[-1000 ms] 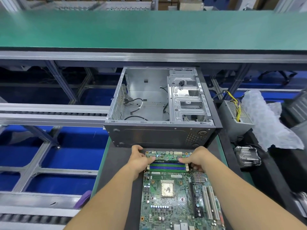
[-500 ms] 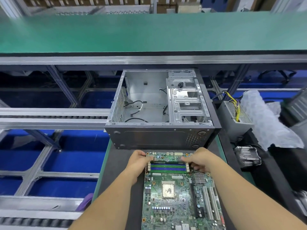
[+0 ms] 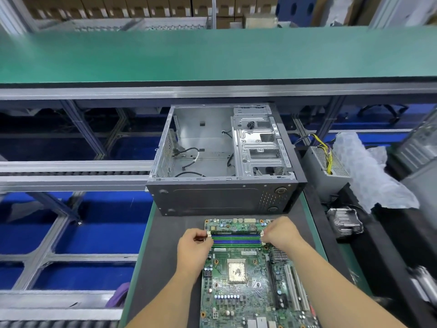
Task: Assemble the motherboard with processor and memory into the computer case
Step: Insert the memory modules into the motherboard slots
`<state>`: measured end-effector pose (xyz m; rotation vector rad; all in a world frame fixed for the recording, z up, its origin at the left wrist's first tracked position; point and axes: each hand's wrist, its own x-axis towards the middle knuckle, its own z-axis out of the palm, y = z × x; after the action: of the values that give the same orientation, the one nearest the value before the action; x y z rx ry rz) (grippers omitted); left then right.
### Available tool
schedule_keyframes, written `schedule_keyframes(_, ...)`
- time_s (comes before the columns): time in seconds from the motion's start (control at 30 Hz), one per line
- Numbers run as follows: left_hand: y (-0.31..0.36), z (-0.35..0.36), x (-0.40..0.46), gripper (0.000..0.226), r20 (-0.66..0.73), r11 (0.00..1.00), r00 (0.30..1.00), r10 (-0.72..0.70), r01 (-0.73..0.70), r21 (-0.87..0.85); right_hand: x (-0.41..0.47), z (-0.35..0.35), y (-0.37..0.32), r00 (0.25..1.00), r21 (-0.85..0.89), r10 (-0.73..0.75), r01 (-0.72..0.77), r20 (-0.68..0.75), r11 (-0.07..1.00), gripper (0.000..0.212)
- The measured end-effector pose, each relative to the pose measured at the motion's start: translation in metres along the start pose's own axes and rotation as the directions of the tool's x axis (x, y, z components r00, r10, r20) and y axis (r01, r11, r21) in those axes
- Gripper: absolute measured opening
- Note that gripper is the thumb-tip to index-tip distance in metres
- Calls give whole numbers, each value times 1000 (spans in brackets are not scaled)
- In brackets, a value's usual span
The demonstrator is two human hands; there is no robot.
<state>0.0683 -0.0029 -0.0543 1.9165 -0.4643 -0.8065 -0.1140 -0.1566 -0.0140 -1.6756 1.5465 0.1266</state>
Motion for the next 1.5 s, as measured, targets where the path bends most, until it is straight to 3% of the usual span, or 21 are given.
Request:
schedule_keyframes(0.17, -6, 4, 1, 16, -31, 999, 999, 29, -29, -17, 0, 11, -4, 994, -26, 1, -4, -109, 1000, 12)
schedule_keyframes(0.4, -4, 2, 4, 15, -20, 1000, 1000, 16, -16, -14, -1, 13, -6, 991, -25, -22, 19, -133, 1000, 4)
schedule_keyframes(0.5, -2, 2, 6, 12, 14, 1000, 1000, 0, 0, 10, -2, 17, 0, 989, -24, -46, 43, -143, 999, 27)
schedule_keyframes(0.53, -1, 2, 7, 11, 26, 1000, 1000, -3, 3, 18, -3, 18, 2, 987, -26, -53, 50, -150, 998, 23)
schedule_keyframes(0.57, 0, 2, 7, 11, 35, 1000, 999, -11, 10, 21, -5, 18, 3, 983, -29, -75, 71, -167, 997, 12)
schedule_keyframes(0.73, 5, 1, 6, 4, 59, 999, 998, -36, 36, 1, -13, 14, 10, 974, -51, -178, 172, -139, 984, 23)
schedule_keyframes(0.8, 6, 2, 4, 13, 38, 1000, 999, -18, 17, 12, -18, 15, 18, 959, -5, -235, 237, -160, 972, 26)
schedule_keyframes(0.97, 7, 4, -2, 16, -21, 968, 993, 114, -106, 228, -29, 13, 42, 882, 31, -198, 233, -427, 972, 51)
schedule_keyframes(1.03, 7, 2, -6, 21, -56, 932, 991, 121, -94, 351, -30, 8, 53, 874, 3, -144, 164, -465, 987, 38)
schedule_keyframes(1.1, 6, 1, -11, 27, -83, 884, 992, 96, -46, 464, -32, 3, 62, 905, 6, -63, 72, -421, 997, 27)
schedule_keyframes(1.37, 8, 14, -36, 28, -66, 686, 992, 108, -26, 727, -40, 7, 60, 983, -72, 65, -78, -169, 994, 68)
schedule_keyframes(1.5, 16, 27, -45, 27, -100, 689, 995, 24, 56, 723, -41, 8, 50, 981, -68, 150, -159, -124, 985, 65)
